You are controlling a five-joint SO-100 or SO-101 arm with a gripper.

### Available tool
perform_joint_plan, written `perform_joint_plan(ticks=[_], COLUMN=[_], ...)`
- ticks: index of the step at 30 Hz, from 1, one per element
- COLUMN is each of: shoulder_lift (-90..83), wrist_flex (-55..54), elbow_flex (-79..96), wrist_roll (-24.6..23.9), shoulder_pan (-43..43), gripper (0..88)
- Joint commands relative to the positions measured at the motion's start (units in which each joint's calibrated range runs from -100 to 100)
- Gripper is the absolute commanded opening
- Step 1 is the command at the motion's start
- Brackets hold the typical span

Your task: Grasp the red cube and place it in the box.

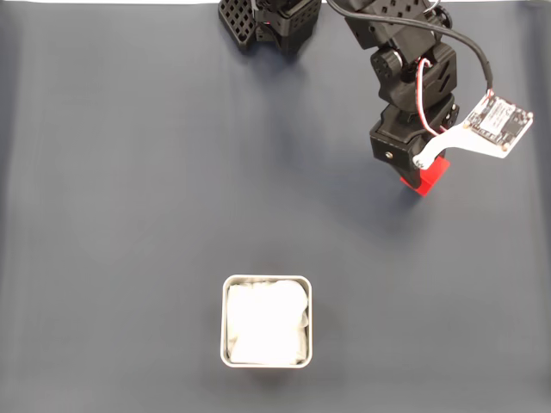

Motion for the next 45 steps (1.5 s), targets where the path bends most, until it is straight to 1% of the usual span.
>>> perform_joint_plan(ticks=[1,15,30,45], shoulder_lift=[-3.0,-4.8,-3.1,0.8], wrist_flex=[2.8,10.1,12.9,15.9], elbow_flex=[-5.0,-13.9,-23.0,-33.2], wrist_roll=[-0.9,-2.8,-4.0,-5.4], shoulder_pan=[2.2,8.8,16.3,21.7], gripper=[3.6,3.7,3.7,3.9])
